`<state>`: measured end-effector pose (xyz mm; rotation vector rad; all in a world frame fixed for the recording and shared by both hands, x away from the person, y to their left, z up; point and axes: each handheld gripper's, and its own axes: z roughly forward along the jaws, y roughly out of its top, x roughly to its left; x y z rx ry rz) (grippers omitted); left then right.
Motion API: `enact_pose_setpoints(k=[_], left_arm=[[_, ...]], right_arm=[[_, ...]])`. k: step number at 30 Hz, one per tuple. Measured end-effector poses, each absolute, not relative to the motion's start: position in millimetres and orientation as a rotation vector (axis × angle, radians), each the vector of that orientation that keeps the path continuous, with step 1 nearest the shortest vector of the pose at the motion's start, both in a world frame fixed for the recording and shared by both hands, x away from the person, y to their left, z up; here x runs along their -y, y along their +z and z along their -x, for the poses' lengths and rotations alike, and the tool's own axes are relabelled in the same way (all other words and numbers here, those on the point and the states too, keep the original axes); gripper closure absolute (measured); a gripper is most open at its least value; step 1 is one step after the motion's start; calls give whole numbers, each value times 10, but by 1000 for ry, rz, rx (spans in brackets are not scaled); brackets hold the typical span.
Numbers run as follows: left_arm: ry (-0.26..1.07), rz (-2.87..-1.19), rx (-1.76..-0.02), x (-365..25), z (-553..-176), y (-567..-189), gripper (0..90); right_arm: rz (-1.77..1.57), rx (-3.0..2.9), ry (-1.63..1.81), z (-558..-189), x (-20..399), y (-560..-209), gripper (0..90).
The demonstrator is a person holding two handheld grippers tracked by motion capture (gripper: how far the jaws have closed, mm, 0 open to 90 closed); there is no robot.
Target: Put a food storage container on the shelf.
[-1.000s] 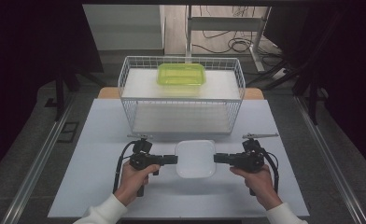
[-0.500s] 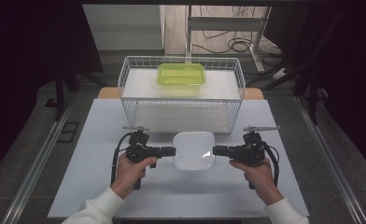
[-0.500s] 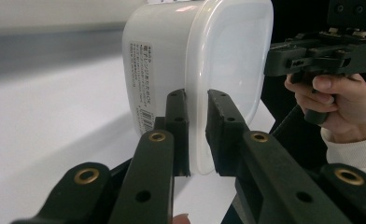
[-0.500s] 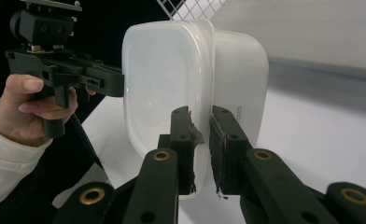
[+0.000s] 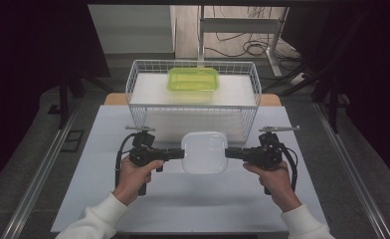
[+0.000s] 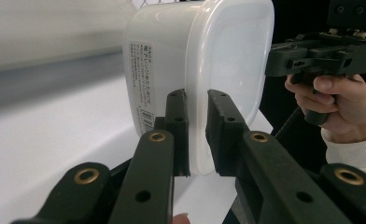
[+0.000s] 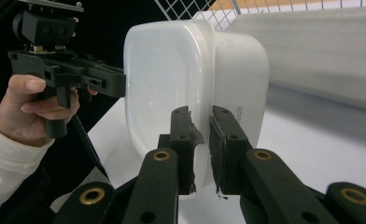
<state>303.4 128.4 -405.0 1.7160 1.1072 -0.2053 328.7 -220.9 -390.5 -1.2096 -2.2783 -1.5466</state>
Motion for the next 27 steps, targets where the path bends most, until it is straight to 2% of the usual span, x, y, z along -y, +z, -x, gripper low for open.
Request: enact_pose_setpoints(k=[27], left_arm=[[-132,-1709,-1079,-1408,-3137,-3624,789]], right_arm=[[1161,2303,-1624,-3416,2068,-3522,793]])
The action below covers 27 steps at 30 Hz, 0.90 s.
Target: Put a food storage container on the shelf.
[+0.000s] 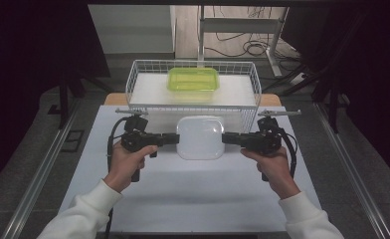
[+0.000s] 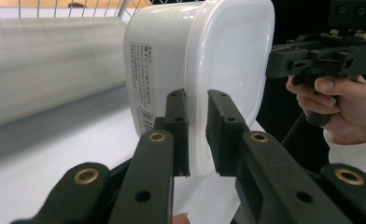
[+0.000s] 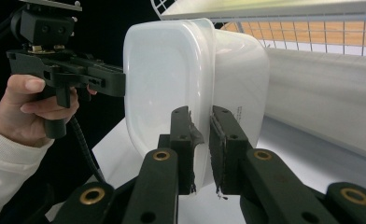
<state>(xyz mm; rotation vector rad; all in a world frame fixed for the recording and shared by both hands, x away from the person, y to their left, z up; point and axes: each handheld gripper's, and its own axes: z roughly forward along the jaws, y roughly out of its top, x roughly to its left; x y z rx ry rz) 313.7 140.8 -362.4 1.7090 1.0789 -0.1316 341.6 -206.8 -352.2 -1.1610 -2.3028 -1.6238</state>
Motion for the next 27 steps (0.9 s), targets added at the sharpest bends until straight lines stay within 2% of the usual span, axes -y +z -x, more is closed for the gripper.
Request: enact_pose_setpoints(k=[27], left_arm=[[-60,-1713,-1023,-1514,-3390,-3089,790]], right_arm=[[1129,2320,-1699,-3676,1968,-3024,793]])
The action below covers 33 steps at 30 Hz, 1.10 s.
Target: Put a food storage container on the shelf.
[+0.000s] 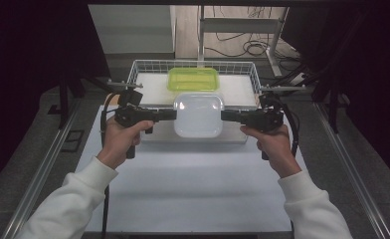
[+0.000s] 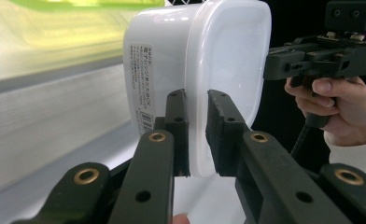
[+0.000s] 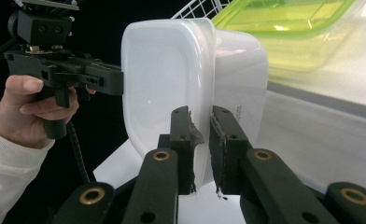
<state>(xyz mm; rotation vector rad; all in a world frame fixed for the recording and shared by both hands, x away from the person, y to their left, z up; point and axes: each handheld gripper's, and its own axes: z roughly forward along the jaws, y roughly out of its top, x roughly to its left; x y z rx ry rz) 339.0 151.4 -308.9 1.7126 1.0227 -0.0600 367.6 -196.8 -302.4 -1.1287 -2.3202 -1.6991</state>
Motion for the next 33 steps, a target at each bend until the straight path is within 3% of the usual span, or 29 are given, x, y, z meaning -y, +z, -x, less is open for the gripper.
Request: enact_pose_setpoints(k=[33], left_arm=[[-56,-1713,-994,-1641,-3951,-2507,791]], right_arm=[[1158,2289,-1717,-4171,1865,-2473,794]])
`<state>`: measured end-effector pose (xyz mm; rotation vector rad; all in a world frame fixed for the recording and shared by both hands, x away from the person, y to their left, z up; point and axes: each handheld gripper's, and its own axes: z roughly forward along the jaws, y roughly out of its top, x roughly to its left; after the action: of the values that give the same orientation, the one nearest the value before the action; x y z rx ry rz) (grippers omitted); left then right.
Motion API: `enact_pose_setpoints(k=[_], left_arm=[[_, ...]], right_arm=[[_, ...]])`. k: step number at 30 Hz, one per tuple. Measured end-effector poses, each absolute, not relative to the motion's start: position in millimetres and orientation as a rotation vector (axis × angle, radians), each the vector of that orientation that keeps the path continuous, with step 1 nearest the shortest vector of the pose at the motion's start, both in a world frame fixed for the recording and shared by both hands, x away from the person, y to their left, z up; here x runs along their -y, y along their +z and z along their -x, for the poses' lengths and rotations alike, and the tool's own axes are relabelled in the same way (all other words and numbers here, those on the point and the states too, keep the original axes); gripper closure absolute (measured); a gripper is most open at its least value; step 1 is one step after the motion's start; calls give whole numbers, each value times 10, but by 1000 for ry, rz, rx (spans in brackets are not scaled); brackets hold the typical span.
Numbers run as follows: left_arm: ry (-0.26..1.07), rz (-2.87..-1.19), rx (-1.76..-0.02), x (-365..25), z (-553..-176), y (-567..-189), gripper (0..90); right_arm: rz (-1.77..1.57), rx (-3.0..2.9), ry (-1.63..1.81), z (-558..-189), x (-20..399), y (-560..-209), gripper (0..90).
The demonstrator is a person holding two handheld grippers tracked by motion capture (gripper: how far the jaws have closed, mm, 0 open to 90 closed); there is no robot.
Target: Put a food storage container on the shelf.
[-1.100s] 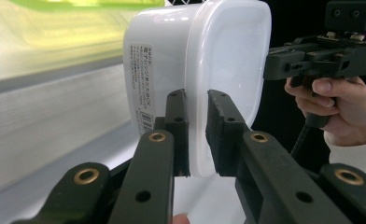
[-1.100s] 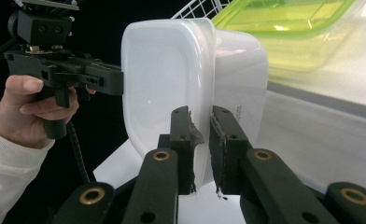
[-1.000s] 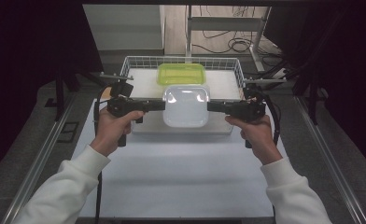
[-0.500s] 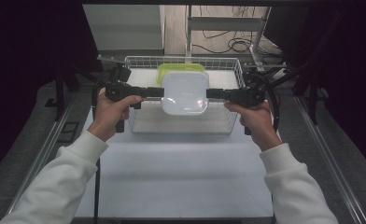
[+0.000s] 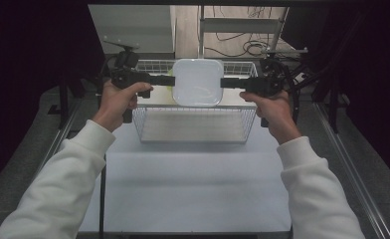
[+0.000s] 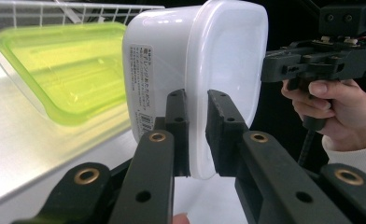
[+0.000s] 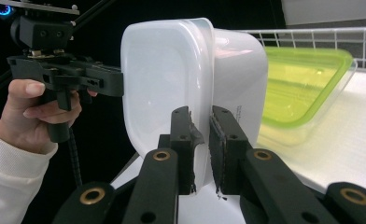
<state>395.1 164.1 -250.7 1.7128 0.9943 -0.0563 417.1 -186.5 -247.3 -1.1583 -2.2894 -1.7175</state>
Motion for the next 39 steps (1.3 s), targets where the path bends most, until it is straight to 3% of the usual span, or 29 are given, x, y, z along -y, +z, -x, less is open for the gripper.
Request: enact_pose_setpoints(k=[21,39], left_arm=[[-57,-1691,-1023,-1697,-4328,-2370,788],[-122,-1661,-1111,-1736,-4666,-2562,782]], right_arm=[[1182,2270,-1716,-4513,1787,-2309,794],[1245,2246,-1627,-4873,1700,-2398,793]])
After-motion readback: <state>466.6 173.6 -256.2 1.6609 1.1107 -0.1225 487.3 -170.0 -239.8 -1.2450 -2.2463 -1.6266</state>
